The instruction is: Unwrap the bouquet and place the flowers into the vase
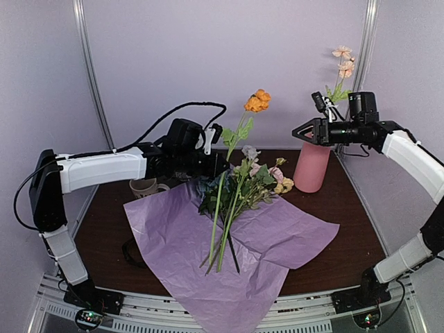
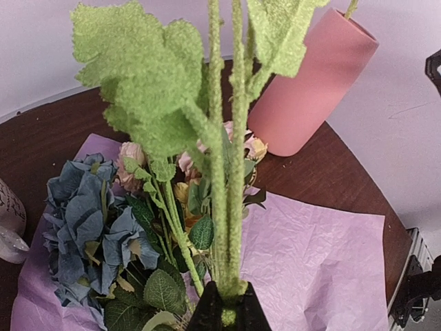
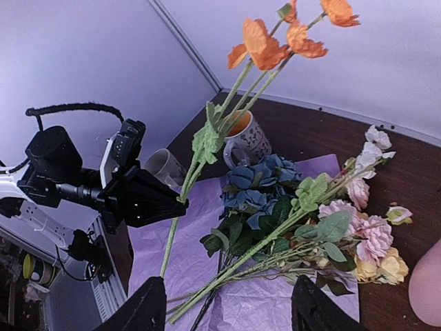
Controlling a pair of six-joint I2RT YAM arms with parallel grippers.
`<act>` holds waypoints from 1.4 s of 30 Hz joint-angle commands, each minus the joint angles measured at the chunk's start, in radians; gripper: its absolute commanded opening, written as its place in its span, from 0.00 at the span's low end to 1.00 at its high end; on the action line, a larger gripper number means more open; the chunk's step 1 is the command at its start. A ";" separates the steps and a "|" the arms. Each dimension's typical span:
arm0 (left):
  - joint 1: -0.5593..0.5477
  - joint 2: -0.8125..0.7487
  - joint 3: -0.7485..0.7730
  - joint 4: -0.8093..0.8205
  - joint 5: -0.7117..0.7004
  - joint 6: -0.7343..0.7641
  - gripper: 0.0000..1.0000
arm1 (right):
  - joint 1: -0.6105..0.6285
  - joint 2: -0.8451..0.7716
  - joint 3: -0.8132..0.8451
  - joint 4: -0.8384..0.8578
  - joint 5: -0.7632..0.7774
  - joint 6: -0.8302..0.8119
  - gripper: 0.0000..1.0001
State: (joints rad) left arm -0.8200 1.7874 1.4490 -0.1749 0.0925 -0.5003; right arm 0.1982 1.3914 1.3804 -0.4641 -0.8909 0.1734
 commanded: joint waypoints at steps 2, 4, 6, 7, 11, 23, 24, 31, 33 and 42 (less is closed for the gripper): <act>-0.004 -0.049 -0.060 0.171 0.047 -0.050 0.00 | 0.111 0.050 -0.042 0.284 -0.067 0.116 0.63; -0.005 -0.051 -0.063 0.174 0.037 -0.069 0.00 | 0.168 0.100 -0.018 0.318 -0.068 0.160 0.64; -0.005 -0.059 -0.071 0.190 0.036 -0.083 0.00 | 0.210 0.158 0.023 0.308 -0.071 0.185 0.64; -0.005 -0.066 -0.077 0.201 0.038 -0.089 0.00 | 0.226 0.182 0.034 0.315 -0.069 0.202 0.64; -0.007 -0.084 -0.095 0.234 0.060 -0.111 0.00 | 0.276 0.261 0.056 0.376 -0.077 0.242 0.63; -0.034 -0.087 -0.087 0.241 0.100 -0.112 0.00 | 0.348 0.421 0.220 0.433 -0.099 0.333 0.49; -0.036 -0.090 -0.090 0.241 0.096 -0.113 0.00 | 0.352 0.426 0.222 0.427 -0.094 0.331 0.45; -0.039 -0.100 -0.104 0.249 0.084 -0.109 0.00 | 0.354 0.438 0.194 0.421 -0.070 0.344 0.23; -0.041 -0.097 -0.104 0.253 0.082 -0.108 0.00 | 0.354 0.443 0.193 0.414 -0.069 0.342 0.23; -0.041 -0.094 -0.093 0.253 0.087 -0.103 0.00 | 0.353 0.471 0.206 0.391 -0.060 0.344 0.42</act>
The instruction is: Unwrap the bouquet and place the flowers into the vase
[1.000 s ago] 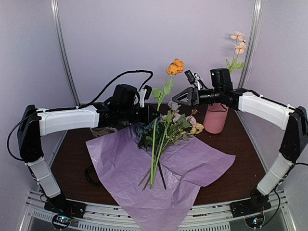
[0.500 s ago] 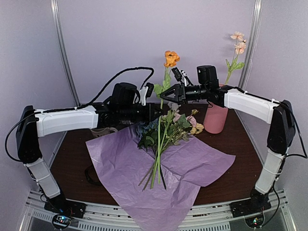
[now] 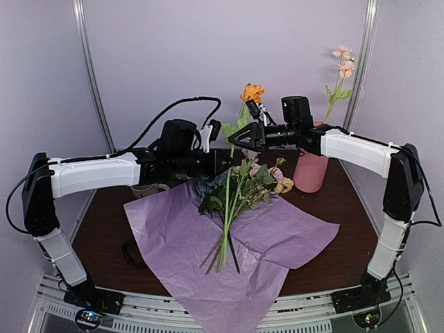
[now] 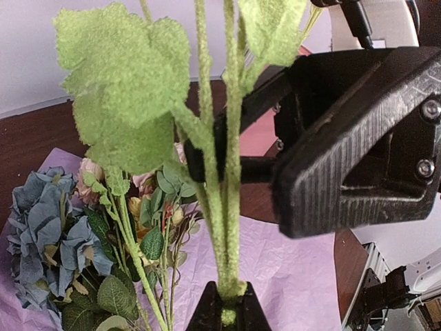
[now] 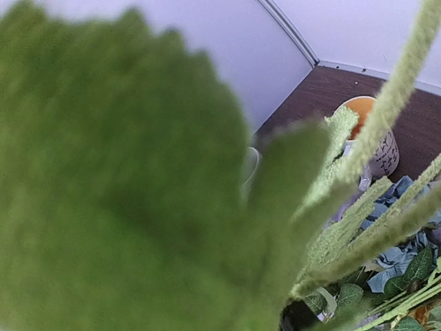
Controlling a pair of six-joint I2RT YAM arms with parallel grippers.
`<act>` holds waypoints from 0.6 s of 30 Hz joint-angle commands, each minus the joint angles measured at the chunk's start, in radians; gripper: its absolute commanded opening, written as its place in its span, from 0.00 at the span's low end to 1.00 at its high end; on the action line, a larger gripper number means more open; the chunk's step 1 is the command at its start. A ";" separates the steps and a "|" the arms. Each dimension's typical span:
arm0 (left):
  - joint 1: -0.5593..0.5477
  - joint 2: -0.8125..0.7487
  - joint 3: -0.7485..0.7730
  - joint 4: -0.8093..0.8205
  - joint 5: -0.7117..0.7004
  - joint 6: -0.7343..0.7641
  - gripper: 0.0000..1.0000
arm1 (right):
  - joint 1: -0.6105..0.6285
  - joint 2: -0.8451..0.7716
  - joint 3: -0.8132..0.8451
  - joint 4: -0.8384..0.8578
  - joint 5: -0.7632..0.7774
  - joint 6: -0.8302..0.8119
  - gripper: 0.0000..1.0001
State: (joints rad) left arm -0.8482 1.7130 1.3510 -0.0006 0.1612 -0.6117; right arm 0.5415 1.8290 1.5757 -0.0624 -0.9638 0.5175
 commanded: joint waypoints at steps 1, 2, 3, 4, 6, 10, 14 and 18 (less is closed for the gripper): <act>-0.014 -0.020 0.005 0.080 0.019 0.007 0.00 | 0.011 0.036 0.012 -0.013 0.015 0.000 0.42; -0.014 -0.018 0.005 0.081 0.018 0.006 0.00 | 0.012 0.038 0.011 -0.016 0.016 0.001 0.41; -0.014 -0.017 0.005 0.082 0.018 0.004 0.00 | 0.011 0.039 0.012 -0.014 0.017 0.001 0.40; -0.014 -0.016 0.006 0.081 0.019 0.003 0.00 | 0.011 0.040 0.011 -0.014 0.014 0.002 0.38; -0.014 -0.012 0.008 0.082 0.018 0.004 0.00 | 0.011 0.041 0.010 -0.014 0.013 0.003 0.32; -0.014 -0.006 0.012 0.081 0.021 0.003 0.00 | 0.012 0.041 0.004 -0.011 0.008 0.006 0.17; -0.014 0.003 0.019 0.071 0.021 0.001 0.00 | 0.011 0.041 0.002 -0.010 0.007 0.004 0.01; -0.014 0.005 0.019 0.060 0.017 0.005 0.05 | 0.011 0.035 0.007 -0.013 0.011 0.002 0.00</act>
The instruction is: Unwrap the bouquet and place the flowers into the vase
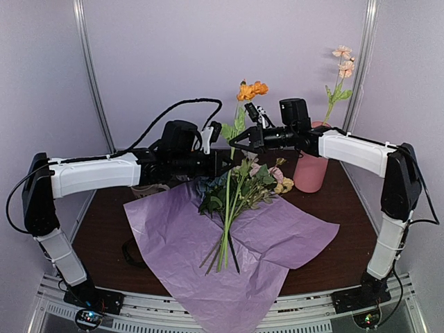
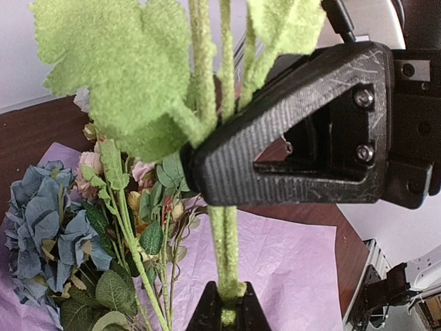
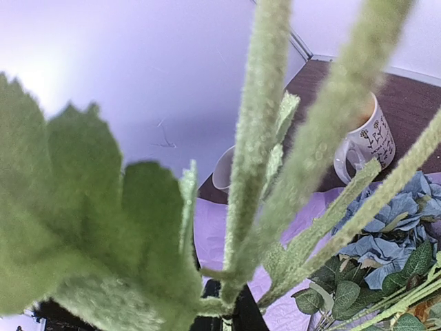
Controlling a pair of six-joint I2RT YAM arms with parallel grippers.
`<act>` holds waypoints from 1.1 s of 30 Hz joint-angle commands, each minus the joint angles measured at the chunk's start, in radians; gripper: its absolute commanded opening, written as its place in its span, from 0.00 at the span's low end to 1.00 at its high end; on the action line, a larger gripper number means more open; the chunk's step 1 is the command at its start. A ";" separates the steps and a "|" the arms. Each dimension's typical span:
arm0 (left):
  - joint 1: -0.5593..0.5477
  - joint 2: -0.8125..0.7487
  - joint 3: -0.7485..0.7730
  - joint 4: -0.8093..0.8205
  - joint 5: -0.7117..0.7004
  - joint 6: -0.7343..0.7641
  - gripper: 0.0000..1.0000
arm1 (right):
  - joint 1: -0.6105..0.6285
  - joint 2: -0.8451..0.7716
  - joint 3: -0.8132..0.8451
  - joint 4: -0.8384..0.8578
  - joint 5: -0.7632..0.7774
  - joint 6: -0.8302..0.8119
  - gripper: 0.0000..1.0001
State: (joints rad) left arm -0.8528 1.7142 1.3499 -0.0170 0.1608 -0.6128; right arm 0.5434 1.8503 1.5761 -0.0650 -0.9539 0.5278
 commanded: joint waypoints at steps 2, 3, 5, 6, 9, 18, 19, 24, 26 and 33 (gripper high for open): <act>-0.010 0.004 0.020 0.056 -0.002 0.008 0.42 | 0.004 0.006 0.014 -0.015 0.001 -0.014 0.00; -0.009 0.003 0.020 0.046 -0.013 0.010 0.53 | 0.000 -0.001 0.022 -0.020 0.001 -0.020 0.00; -0.010 -0.003 0.012 0.035 -0.031 0.018 0.72 | -0.012 -0.017 0.042 -0.041 0.007 -0.044 0.00; -0.010 -0.006 0.008 0.033 -0.034 0.023 0.79 | -0.020 -0.024 0.053 -0.053 0.009 -0.054 0.00; -0.012 -0.007 0.001 0.018 -0.024 0.044 0.97 | -0.047 -0.050 0.079 -0.088 0.015 -0.091 0.00; -0.011 -0.009 -0.076 -0.001 -0.025 0.040 0.98 | -0.132 -0.168 0.228 -0.347 0.085 -0.383 0.00; -0.011 -0.010 -0.083 -0.001 -0.019 0.035 0.98 | -0.149 -0.189 0.240 -0.364 0.111 -0.413 0.00; -0.015 -0.008 -0.109 0.008 -0.005 0.023 0.98 | -0.236 -0.274 0.324 -0.392 0.180 -0.473 0.00; -0.017 -0.002 -0.108 0.010 -0.001 0.024 0.98 | -0.267 -0.309 0.355 -0.387 0.213 -0.495 0.00; -0.023 0.030 -0.071 0.006 0.028 0.011 0.98 | -0.322 -0.394 0.459 -0.378 0.363 -0.584 0.00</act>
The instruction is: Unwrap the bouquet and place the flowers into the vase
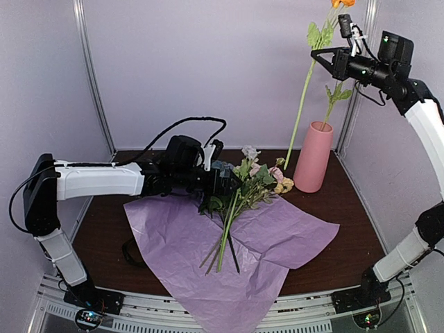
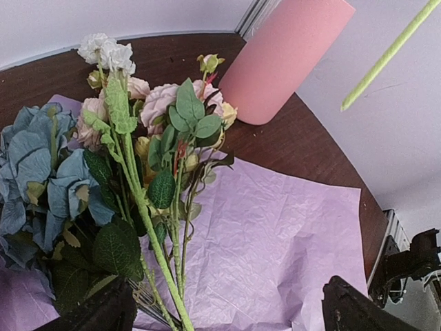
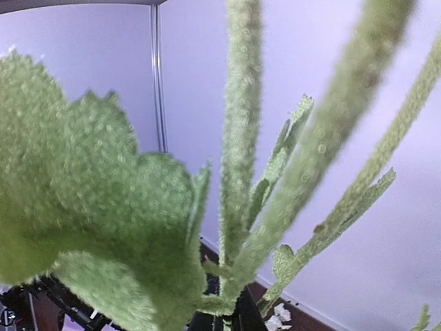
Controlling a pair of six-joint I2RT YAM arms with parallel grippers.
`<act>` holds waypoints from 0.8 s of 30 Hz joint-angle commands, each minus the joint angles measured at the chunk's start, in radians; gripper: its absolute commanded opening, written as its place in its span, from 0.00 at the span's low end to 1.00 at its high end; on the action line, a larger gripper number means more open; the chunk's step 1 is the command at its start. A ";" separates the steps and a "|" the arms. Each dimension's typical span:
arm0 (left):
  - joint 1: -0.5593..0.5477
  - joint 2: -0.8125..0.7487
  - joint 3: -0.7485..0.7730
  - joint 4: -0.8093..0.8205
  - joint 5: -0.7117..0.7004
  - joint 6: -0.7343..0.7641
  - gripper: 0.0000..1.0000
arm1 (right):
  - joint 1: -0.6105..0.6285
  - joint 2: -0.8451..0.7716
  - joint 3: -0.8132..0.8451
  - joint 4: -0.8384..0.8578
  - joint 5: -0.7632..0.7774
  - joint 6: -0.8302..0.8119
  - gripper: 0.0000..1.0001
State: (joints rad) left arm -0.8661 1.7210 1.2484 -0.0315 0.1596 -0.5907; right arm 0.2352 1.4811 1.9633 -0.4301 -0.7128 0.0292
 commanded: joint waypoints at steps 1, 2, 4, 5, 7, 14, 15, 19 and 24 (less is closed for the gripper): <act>-0.012 0.028 0.035 0.021 0.030 -0.012 0.98 | -0.022 -0.025 0.109 -0.020 0.141 -0.092 0.00; -0.014 0.032 0.042 0.021 0.034 -0.013 0.98 | -0.032 -0.023 0.141 -0.023 0.159 -0.094 0.00; -0.017 0.043 0.054 0.020 0.042 -0.014 0.98 | -0.058 -0.013 0.205 -0.031 0.193 -0.099 0.00; -0.019 0.048 0.060 0.018 0.047 -0.016 0.98 | -0.071 -0.007 0.229 -0.031 0.211 -0.102 0.00; -0.022 0.056 0.070 0.011 0.052 -0.018 0.98 | -0.098 0.001 0.262 -0.029 0.257 -0.112 0.00; -0.029 0.061 0.086 -0.002 0.062 -0.024 0.98 | -0.185 0.022 0.252 0.013 0.332 -0.130 0.00; -0.032 0.061 0.089 -0.002 0.062 -0.024 0.98 | -0.195 0.027 0.248 0.023 0.335 -0.125 0.00; -0.041 0.068 0.110 -0.005 0.060 -0.026 0.98 | -0.232 0.064 0.245 0.051 0.331 -0.094 0.00; -0.052 0.069 0.127 -0.021 0.054 -0.026 0.98 | -0.254 0.118 0.206 0.062 0.310 -0.065 0.00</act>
State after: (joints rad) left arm -0.9073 1.7836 1.3392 -0.0563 0.2058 -0.6121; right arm -0.0013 1.5677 2.2021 -0.4030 -0.4023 -0.0700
